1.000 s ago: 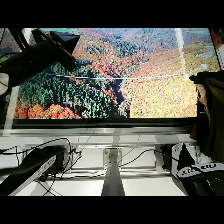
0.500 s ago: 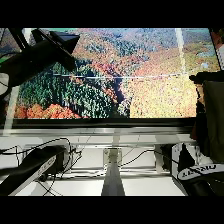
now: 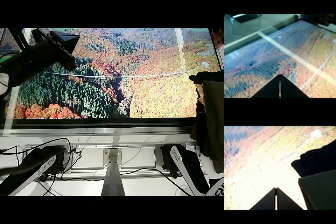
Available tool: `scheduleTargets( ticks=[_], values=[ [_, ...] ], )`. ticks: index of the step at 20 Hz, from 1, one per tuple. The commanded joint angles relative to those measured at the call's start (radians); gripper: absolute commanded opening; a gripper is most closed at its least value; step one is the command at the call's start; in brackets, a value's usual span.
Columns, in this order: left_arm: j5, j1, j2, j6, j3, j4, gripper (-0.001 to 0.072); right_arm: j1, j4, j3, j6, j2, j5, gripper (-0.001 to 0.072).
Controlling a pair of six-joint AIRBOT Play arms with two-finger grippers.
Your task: Fold the clothes and pants, and hang the long-sleeved shirts on hangers.
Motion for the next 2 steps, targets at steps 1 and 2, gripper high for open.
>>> scheduleTargets(
  ticks=[1, 2],
  values=[
    [0.0, 0.001, 0.0, 0.0, 0.0, 0.0, 0.0014, 0.201, -0.174, 0.0, -0.011, -0.048, 0.01, 0.0014],
    [0.0, 0.001, 0.0, 0.0, 0.0, 0.0, 0.0014, 0.21, -0.167, 0.0, -0.011, -0.062, 0.008, 0.0014]
  ],
)
